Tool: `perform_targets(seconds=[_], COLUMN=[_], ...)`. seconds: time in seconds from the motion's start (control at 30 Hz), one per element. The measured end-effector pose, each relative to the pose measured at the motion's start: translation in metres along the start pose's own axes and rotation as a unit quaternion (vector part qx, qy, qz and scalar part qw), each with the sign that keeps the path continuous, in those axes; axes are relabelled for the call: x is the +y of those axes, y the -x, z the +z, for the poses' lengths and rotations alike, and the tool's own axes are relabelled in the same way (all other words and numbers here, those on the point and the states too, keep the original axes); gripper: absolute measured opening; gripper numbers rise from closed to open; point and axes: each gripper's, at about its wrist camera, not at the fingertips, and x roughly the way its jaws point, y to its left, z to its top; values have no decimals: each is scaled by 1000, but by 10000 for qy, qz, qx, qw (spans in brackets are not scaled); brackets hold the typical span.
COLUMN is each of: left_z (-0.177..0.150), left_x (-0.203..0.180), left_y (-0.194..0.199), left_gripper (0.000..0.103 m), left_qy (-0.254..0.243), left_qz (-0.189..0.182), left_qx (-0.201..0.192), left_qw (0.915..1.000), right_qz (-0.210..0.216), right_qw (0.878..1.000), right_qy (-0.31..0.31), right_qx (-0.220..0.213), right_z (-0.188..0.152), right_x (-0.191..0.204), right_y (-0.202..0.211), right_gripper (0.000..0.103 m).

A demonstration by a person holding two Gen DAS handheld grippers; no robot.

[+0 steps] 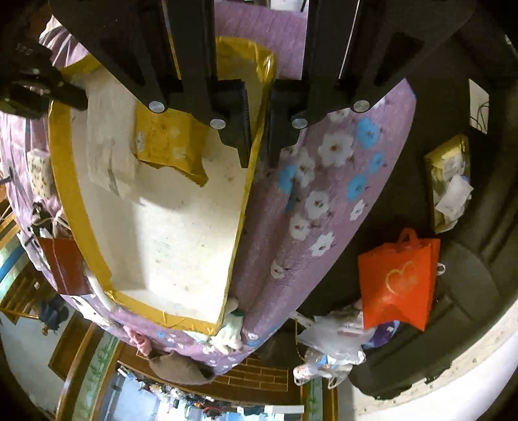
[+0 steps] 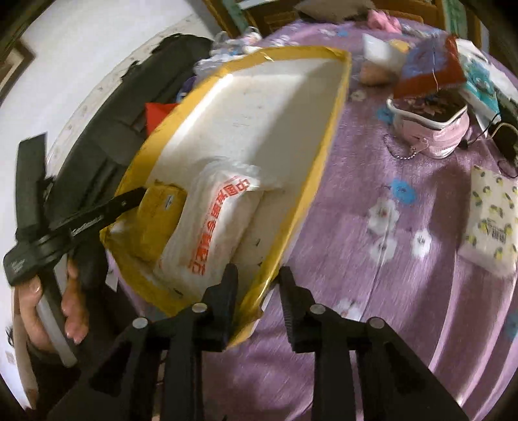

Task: Organize soft objects
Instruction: 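Open both tools and move them back over the table, then grasp floral tissue pack with left tool while right tool reaches for red foil bag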

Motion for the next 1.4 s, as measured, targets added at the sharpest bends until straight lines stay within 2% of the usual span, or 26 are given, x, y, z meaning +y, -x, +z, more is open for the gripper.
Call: perform_targets(seconds=[0.07,0.13,0.17,0.23,0.27,0.3,0.33,0.37,0.47,0.5,0.53,0.63,0.73,0.83,0.9,0.93,1.03,1.13,1.2,1.27,1.4], left_z=[-1,-2,-2,-8,-8,-11,-14,-16,-20,-19,-19,-13,-4,2,3,3,0,0,-1,-2,-6], left_x=[2,5,4,-9,-17,-28,-41,-48,-88,-105,-124,-186,-249,-284,-296,-307,-318,-321,-322,-324,-322], left_y=[5,15,22,49,59,70,77,79,83,84,83,71,40,10,-4,-11,-31,-44,-47,-46,-40], left_gripper=[10,10,10,10,14,23,47,61,61,61,61,61,61,61,61,61,61,61,60,46,36], left_qy=[95,255,320,257,188,15,-128,-123,-369,-520,-602,-1163,-1674,-1817,-1916,-2042,-2220,-2019,-1895,-1856,-1849], left_qz=[-7,-48,-52,346,448,443,335,250,-527,-791,-1064,-1479,-1509,-1671,-1590,-1640,-1563,-1831,-1865,-2035,-2109], left_qx=[9,-121,-259,-956,-1193,-1441,-1484,-1433,-1260,-1169,-1094,-789,-344,-5,134,181,403,664,617,635,521], left_qw=[10000,9996,9991,9945,9917,9886,9883,9893,9899,9886,9864,9790,9737,9691,9684,9649,9616,9598,9620,9592,9585], right_qz=[-1,61,122,126,128,118,81,72,364,368,340,322,-101,-274,-338,-415,-592,-622,-616,-517,-419], right_qw=[9994,9982,9972,9936,9905,9866,9826,9812,9767,9758,9751,9739,9716,9688,9667,9673,9651,9652,9659,9677,9684], right_qy=[22,-25,-46,-198,-276,-339,-428,-506,-676,-691,-709,-812,-934,-1121,-1212,-1185,-1189,-1309,-1336,-1350,-1323], right_qx=[-353,-599,-737,-1103,-1338,-1593,-1807,-1860,-2003,-2042,-2073,-2097,-2172,-2192,-2230,-2203,-2256,-2178,-2130,-2067,-2074], right_z=[-6,-13,-14,-23,-28,-31,-34,-35,-37,-41,-42,-43,-53,-56,-58,-58,-58,-56,-55,-51,-37], right_x=[-4,-17,-26,-47,-55,-61,-74,-82,-106,-113,-120,-138,-153,-170,-181,-183,-190,-199,-203,-205,-201], right_y=[14,31,39,61,70,78,86,91,108,115,119,128,141,144,145,144,145,144,143,141,143], right_gripper=[34,47,50,58,59,64,68,68,71,78,81,81,81,81,81,81,81,81,81,81,81])
